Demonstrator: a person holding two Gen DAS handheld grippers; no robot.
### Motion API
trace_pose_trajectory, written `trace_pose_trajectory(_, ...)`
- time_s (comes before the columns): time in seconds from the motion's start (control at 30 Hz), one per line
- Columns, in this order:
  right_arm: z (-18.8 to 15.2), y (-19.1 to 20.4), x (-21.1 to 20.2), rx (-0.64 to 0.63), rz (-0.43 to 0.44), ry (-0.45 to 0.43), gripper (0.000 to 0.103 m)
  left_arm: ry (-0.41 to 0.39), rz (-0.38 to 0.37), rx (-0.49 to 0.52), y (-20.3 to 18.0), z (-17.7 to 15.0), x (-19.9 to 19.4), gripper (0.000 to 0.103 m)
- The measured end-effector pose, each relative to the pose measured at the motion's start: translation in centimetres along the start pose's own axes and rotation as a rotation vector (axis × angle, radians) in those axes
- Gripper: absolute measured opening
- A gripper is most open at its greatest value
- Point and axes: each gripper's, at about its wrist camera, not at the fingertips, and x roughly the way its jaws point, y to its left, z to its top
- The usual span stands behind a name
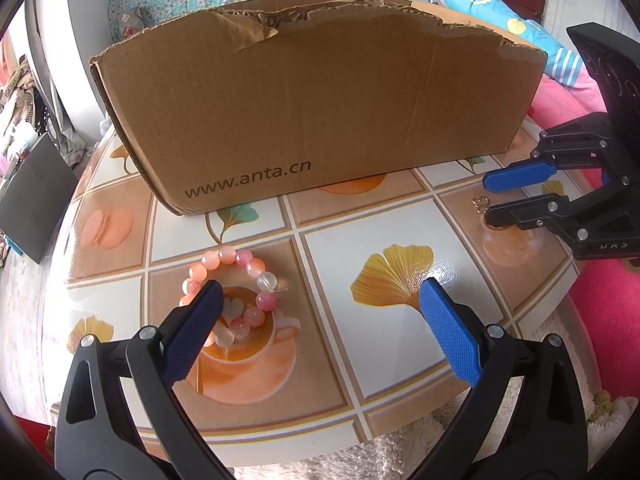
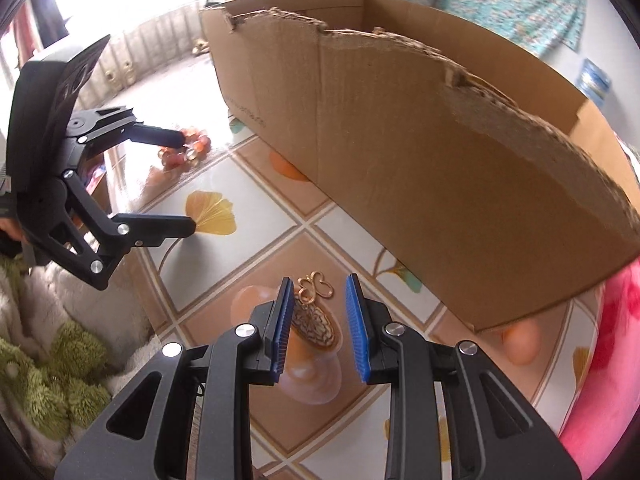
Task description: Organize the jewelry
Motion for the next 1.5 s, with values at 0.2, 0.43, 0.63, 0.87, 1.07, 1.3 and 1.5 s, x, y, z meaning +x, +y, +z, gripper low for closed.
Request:
trace_pose_trajectory(0.2,0.3,-0.2,0.1,0.006,0.062,0.007,0.016,0.001,0.0,-0.001,0.0,0.0,0.0,0.095)
trace_pose_trajectory(0.43,0.0,-0.3,0.2,0.048,0.052,-0.014,0.016,0.001,0.0,0.0,0.0,0.0,0.0,0.095)
trace_pose_trajectory(0.63,-0.4,-0.7,-0.3,0.095,0.046,-0.028,0.004,0.0,0.001,-0.001,0.0,0.0,0.0,0.095)
trace_pose_trajectory(0.87,-0.6,-2.0,-2.1,0.28,0.006,-0.061,0.008,0.001,0.001,-0.001,0.0,0.0,0.0,0.095)
trace_pose_trajectory(1.07,-1.7,-1.5,-2.1,0.475,-0.004,-0.078,0.028,-0.001,0.005,-0.006,-0.1,0.1,0.1,0.095)
trace_pose_trajectory(1.3,-0.9,0.7,-0.4,0.422,-0.172,-0.056,0.028,0.001,0.004,-0.003,-0.1,0.1,0.1,0.095)
trace_pose_trajectory(1.5,-0.3,1.7,0.2,0.434,-0.23,-0.059,0.027,-0.003,0.006,-0.005,0.0,0.1,0.2,0.095)
